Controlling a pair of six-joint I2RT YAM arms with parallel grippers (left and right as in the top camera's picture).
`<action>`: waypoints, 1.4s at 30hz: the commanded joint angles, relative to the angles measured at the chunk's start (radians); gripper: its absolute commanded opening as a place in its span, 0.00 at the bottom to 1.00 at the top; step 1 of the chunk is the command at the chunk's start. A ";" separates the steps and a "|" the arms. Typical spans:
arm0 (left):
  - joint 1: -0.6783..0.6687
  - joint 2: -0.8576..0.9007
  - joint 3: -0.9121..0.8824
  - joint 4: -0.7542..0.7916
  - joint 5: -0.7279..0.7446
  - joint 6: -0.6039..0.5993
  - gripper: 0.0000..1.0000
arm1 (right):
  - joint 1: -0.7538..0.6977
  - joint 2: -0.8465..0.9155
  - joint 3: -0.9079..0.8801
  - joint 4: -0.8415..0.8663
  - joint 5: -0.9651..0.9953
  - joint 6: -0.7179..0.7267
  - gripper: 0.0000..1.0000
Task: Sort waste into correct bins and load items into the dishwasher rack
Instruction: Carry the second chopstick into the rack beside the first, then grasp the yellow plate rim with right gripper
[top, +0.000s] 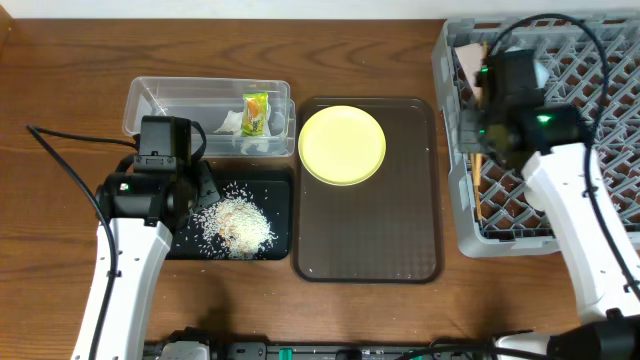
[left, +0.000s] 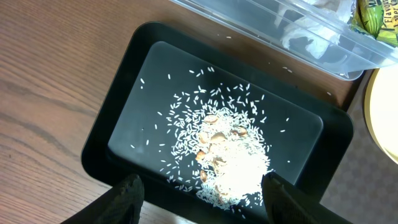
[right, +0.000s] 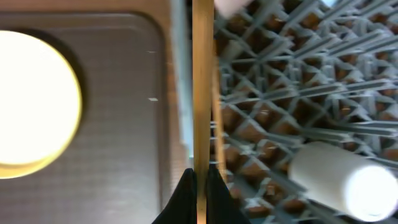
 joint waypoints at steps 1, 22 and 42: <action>0.004 0.000 0.003 -0.001 -0.011 -0.009 0.64 | -0.055 0.048 -0.037 -0.008 0.003 -0.138 0.01; 0.004 0.001 0.003 -0.001 -0.011 -0.010 0.64 | 0.082 0.140 -0.025 0.194 -0.192 0.045 0.37; 0.004 0.001 0.003 -0.002 -0.011 -0.009 0.64 | 0.267 0.515 -0.042 0.338 -0.118 0.379 0.26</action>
